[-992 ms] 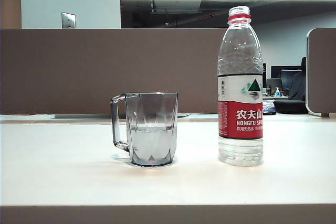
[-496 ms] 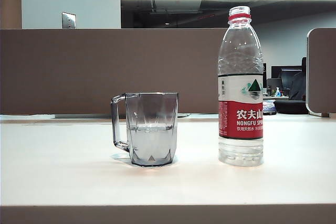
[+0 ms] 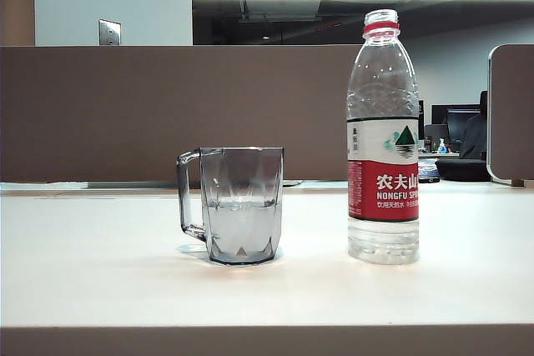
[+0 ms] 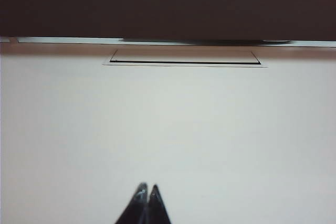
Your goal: Pick up the mineral water bottle on the table and pour water into the mug until it's half full.
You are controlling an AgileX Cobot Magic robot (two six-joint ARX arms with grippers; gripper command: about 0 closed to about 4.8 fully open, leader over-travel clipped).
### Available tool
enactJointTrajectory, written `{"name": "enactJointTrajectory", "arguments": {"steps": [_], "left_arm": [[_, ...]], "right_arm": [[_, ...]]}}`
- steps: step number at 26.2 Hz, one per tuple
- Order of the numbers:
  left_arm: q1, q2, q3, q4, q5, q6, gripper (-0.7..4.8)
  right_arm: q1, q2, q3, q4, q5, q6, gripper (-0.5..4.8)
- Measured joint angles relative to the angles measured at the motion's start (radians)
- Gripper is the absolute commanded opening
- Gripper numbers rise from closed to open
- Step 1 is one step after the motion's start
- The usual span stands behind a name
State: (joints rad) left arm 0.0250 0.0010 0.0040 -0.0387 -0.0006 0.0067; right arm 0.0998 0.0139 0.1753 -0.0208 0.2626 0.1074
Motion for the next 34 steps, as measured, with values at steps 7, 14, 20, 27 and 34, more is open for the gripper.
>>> {"name": "enactJointTrajectory", "arguments": {"steps": [7, 14, 20, 27, 34], "left_arm": [[0.000, 0.000, 0.000, 0.000, 0.000, 0.000, -0.05], [0.000, 0.000, 0.000, -0.001, 0.000, 0.000, -0.05], [0.000, 0.000, 0.000, -0.002, 0.000, 0.000, -0.05], [0.000, 0.000, 0.000, -0.002, 0.000, 0.000, -0.05], [0.000, 0.000, 0.000, -0.002, 0.000, 0.000, -0.05]], "right_arm": [[-0.088, -0.012, -0.112, 0.032, 0.003, 0.034, -0.08], [-0.095, -0.013, -0.170, 0.112, -0.128, 0.034, -0.08], [-0.114, -0.013, -0.170, 0.112, -0.196, -0.128, -0.08], [-0.108, -0.013, -0.170, 0.112, -0.214, -0.179, -0.08], [-0.108, -0.013, -0.170, 0.112, -0.219, -0.179, -0.08]]}}
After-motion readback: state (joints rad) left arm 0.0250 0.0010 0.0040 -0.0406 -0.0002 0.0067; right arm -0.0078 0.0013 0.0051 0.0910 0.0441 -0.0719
